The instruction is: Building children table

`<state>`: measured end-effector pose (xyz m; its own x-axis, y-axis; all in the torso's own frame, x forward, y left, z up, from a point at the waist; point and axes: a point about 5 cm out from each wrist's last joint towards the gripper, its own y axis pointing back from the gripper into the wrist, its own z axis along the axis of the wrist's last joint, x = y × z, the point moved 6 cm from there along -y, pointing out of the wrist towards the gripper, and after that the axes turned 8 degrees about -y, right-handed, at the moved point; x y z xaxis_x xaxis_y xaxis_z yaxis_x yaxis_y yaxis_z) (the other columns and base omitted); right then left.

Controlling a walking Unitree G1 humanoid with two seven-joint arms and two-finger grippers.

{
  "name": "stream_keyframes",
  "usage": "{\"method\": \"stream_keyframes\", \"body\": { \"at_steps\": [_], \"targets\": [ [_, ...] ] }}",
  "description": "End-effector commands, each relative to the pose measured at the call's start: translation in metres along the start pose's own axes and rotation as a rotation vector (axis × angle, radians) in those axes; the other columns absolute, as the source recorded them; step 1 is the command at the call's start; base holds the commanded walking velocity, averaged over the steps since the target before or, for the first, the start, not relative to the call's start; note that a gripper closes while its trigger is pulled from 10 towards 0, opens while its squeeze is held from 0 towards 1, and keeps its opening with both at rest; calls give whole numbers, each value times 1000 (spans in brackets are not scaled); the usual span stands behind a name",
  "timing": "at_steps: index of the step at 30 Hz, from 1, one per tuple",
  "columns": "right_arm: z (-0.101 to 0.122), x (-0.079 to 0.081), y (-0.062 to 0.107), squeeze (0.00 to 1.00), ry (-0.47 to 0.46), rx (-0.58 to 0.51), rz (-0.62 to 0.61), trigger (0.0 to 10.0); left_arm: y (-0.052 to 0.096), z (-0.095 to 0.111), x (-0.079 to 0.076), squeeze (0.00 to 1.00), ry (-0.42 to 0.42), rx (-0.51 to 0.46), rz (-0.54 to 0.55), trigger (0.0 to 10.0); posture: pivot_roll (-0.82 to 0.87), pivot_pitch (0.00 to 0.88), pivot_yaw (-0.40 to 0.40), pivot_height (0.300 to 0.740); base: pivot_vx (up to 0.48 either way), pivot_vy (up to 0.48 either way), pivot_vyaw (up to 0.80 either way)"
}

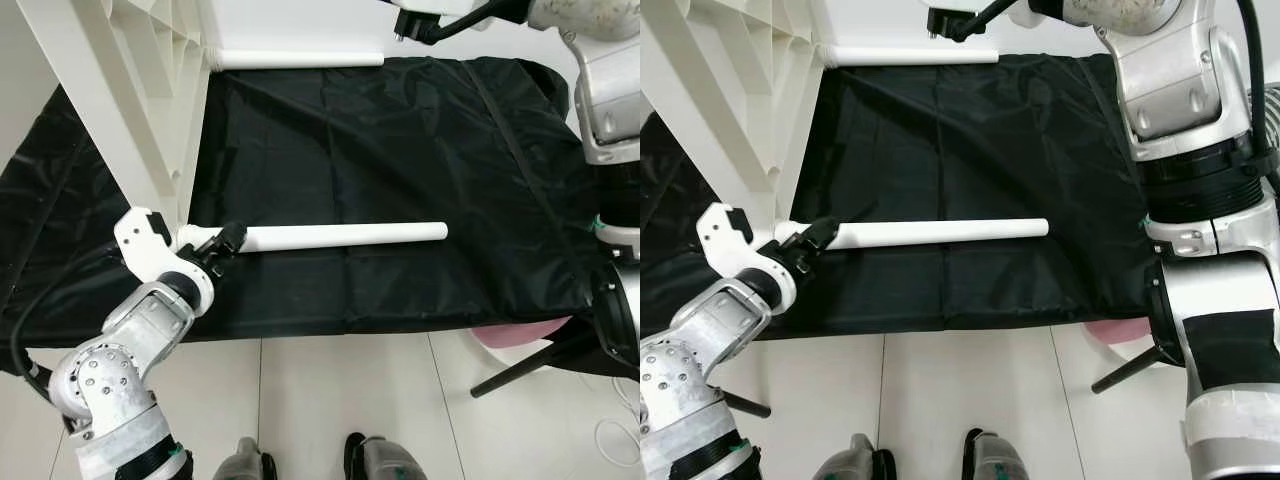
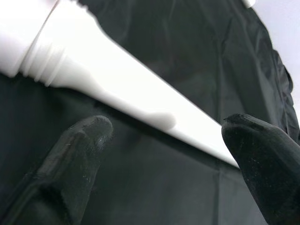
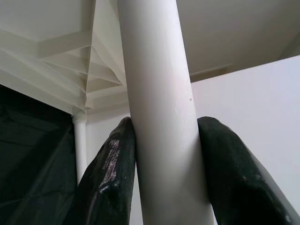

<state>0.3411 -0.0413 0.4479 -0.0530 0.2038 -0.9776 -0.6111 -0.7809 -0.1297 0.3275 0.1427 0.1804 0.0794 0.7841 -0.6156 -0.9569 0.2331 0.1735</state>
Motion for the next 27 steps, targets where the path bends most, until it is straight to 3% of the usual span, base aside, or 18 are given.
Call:
{"method": "stream_keyframes", "body": {
  "at_steps": [1,8,12,14,19,27],
  "targets": [
    [-29,-21,14,0,-94,100,-142,0,0,-5,7,0,11,17,22,10000,-92,162,97,740,0,0,0],
    [-30,-38,25,0,-115,96,-246,0,-4,-16,26,0,27,63,91,10000,-99,162,109,740,0,0,0],
    [-28,-42,27,0,-116,85,-268,0,-7,-13,27,0,30,56,91,10000,-100,163,113,740,0,0,0],
    [-25,-52,34,0,-135,78,-314,0,-22,1,23,0,21,26,69,10000,-112,162,133,740,0,0,0],
    [-24,-55,38,0,-138,81,-325,0,-31,8,20,0,13,18,53,10000,-121,163,143,740,0,0,0],
    [-27,-57,59,0,-156,105,-329,0,-50,20,5,0,15,-3,8,10000,-144,165,170,740,0,0,0]
  ]
}}
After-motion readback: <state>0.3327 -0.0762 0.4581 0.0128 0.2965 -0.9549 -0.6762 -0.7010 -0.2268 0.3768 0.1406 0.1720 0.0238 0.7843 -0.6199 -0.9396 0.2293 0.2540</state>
